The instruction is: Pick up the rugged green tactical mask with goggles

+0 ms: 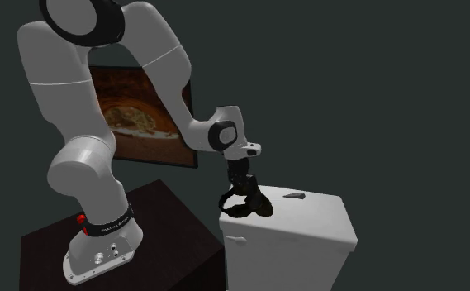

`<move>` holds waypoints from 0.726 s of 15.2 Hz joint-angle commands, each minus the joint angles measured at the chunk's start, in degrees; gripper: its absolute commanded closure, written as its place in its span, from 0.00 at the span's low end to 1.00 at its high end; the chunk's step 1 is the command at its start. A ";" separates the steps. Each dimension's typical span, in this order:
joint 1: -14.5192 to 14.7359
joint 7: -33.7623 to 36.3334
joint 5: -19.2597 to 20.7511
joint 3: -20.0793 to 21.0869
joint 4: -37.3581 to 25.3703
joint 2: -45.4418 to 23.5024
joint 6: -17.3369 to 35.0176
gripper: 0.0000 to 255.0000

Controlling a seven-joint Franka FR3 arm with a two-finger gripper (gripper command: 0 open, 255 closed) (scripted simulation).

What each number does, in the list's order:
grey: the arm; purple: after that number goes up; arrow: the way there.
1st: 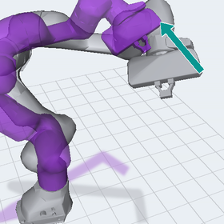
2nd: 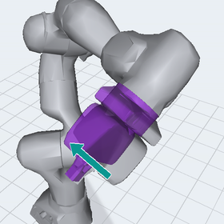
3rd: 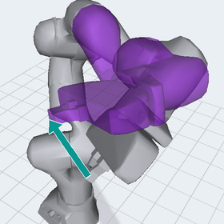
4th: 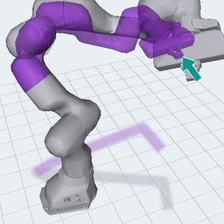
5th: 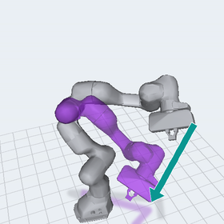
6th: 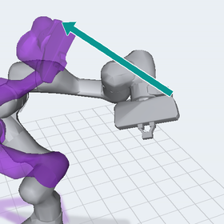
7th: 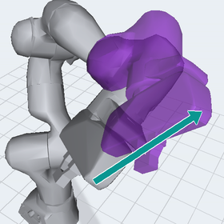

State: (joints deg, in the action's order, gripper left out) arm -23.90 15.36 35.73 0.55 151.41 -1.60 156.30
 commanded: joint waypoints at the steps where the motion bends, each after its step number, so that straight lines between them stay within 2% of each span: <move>1: -0.25 2.67 3.15 -0.52 -0.58 -2.34 1.53 0.00; 6: 0.17 8.23 9.22 -2.00 -1.74 -7.12 4.64 0.00; 8: 0.32 8.90 9.93 -2.26 -1.91 -7.68 4.98 0.00; 9: 0.29 8.82 9.88 -2.26 -1.84 -7.58 4.97 1.00; 11: 0.24 8.71 9.84 -2.28 -1.83 -7.55 4.97 1.00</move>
State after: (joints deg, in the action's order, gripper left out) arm -23.62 24.04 45.51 -1.66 149.58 -9.08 161.24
